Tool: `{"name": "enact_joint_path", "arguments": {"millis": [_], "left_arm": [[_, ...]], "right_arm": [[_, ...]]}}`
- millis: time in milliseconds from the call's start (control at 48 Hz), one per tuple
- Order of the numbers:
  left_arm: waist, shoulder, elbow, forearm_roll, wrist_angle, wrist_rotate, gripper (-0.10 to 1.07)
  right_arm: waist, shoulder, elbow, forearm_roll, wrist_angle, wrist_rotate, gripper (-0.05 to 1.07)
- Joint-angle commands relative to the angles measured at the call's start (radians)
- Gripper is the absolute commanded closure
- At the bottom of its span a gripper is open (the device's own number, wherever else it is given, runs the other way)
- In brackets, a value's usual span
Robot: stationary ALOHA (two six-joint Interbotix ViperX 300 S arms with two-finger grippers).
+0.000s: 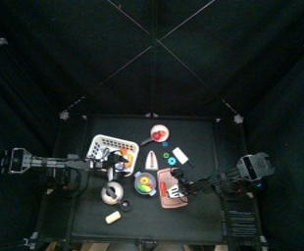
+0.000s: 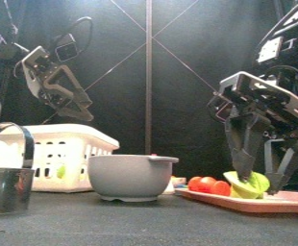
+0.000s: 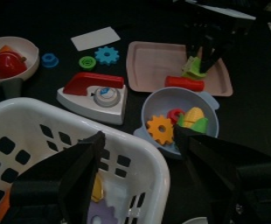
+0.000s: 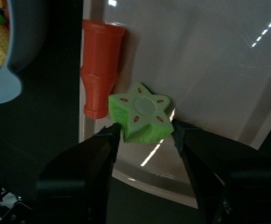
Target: Grab starfruit top
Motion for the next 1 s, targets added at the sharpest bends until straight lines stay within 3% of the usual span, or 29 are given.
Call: {"name": "enact_joint_path", "arguments": {"millis": [0,229,562,979], "left_arm": [[0.003,-0.003,-0.009,-0.002,-0.009,0.000,0.01],[0.003,-0.003,-0.008,-0.002,-0.009,0.000,0.01],[0.003,-0.003,-0.008,-0.006,-0.011,-0.002,0.01],[0.003,0.005,-0.008,-0.011,-0.009,-0.002,0.01]], "right_arm": [[-0.002,-0.014,-0.015,-0.002,-0.005,-0.003,0.21],[-0.002,-0.028,-0.014,-0.003,-0.003,-0.011,0.33],[-0.003,-0.106,-0.014,-0.046,0.031,-0.012,0.33],[-0.003,-0.110,-0.014,-0.049,0.032,-0.017,0.33]]}}
